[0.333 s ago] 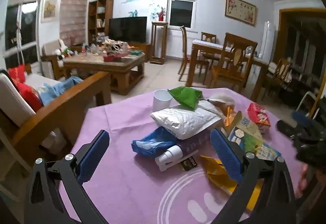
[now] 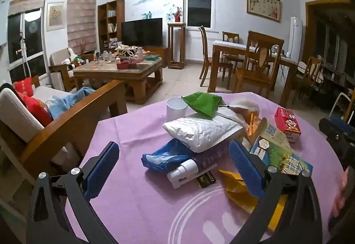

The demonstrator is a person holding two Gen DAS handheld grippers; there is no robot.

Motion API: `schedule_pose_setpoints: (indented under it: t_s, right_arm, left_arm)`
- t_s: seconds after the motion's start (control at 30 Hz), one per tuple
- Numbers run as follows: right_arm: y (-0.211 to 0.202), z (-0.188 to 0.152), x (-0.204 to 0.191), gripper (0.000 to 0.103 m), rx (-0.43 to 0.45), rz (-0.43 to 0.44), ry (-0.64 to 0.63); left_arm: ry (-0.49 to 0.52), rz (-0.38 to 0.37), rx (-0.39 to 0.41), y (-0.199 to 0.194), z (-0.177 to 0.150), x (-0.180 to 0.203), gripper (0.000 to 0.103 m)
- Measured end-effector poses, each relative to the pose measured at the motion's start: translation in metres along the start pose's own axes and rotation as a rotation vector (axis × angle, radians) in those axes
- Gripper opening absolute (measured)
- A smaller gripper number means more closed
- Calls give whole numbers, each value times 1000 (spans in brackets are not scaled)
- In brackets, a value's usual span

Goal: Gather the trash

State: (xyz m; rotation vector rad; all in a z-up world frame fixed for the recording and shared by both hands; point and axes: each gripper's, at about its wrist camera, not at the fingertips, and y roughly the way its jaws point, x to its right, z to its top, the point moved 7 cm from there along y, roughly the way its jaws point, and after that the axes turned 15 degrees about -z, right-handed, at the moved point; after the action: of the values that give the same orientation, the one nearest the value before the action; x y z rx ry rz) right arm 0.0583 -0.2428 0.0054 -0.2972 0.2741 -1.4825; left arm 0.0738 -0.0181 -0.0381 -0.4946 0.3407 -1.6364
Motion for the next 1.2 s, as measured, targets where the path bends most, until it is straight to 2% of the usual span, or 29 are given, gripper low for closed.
schedule_pose_setpoints:
  t_s: [0.2, 0.5, 1.2]
  right_arm:
    - [-2, 1, 1, 99, -6, -3, 11]
    - [7, -1, 6, 99, -27, 9, 33]
    - [11, -4, 8, 99, -37, 6, 37]
  left_arm:
    - [52, 30, -12, 9, 4, 14, 98]
    - [5, -13, 3, 1, -1, 4, 98]
    - [-23, -52, 11, -1, 0, 3, 98]
